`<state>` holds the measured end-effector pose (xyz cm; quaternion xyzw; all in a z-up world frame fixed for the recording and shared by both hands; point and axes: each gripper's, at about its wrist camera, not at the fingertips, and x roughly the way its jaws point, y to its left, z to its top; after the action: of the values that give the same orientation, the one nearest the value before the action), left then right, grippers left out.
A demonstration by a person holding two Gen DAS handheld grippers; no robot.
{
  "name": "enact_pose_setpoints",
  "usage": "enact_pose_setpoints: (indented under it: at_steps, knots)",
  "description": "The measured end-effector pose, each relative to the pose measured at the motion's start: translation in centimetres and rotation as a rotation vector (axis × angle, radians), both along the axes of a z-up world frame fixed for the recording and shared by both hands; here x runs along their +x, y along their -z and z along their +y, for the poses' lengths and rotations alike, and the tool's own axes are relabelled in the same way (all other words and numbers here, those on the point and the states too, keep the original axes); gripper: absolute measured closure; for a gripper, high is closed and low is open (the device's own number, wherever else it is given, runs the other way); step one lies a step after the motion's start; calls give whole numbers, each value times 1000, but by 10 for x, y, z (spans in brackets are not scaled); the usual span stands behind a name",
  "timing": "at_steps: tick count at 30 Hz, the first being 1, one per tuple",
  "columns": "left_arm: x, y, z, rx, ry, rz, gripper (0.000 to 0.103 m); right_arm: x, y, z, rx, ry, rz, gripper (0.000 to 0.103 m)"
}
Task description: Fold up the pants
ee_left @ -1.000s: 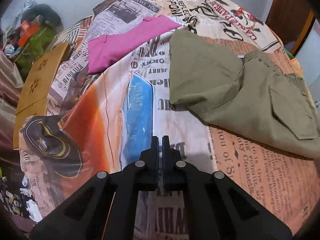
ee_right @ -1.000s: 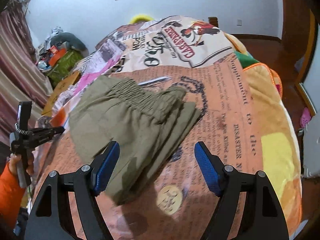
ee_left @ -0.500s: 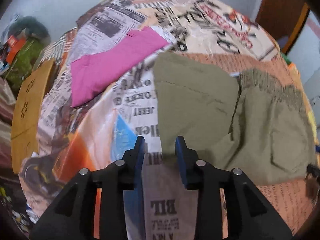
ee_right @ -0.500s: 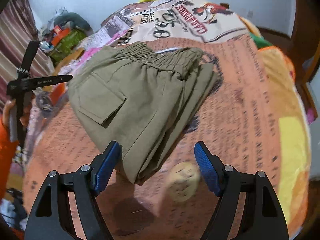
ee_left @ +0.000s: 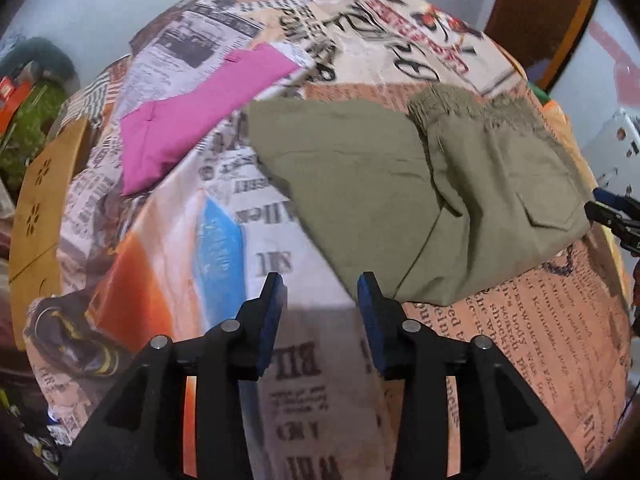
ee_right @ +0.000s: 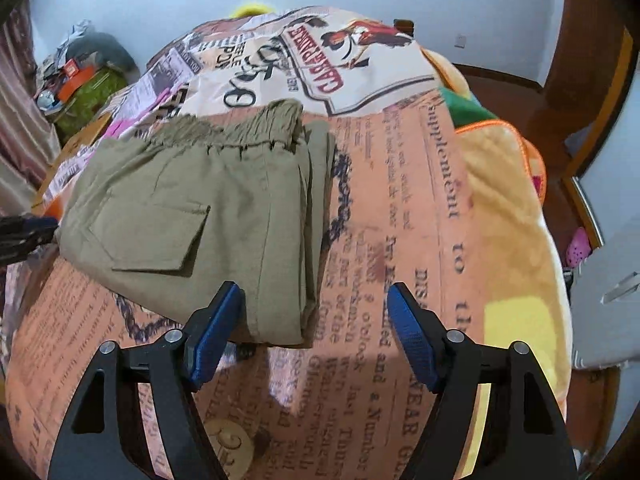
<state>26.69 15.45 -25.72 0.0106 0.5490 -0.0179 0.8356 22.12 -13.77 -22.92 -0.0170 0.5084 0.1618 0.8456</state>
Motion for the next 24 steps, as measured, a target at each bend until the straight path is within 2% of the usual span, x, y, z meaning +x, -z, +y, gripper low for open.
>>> enact_pose_setpoints:
  at_steps: [3, 5, 7, 9, 15, 18, 22, 24]
  knots:
    - [-6, -13, 9, -25, -24, -19, 63, -2, -12, 0, 25, 6, -31, 32]
    - [-9, -18, 8, -36, -20, -29, 58, -2, -18, 0, 55, 9, -41, 32]
    - [-14, -20, 0, -40, 1, -43, 45, 1, -20, 2, 79, 9, -46, 32]
    - [-16, -18, -9, -38, 20, -43, 41, 4, -20, 5, 98, 13, -46, 32]
    - [-7, 9, -23, -4, 8, 13, 41, 15, 4, 17, 99, 9, 28, 32]
    - [-2, 10, -10, -8, -47, 8, 40, 16, 12, 17, 107, 9, 57, 32]
    - [0, 13, 17, 45, -136, 15, 42, 13, 11, 13, 111, 1, 58, 32]
    - [-2, 11, 24, 44, -143, 21, 42, 13, 11, 12, 114, 0, 58, 32]
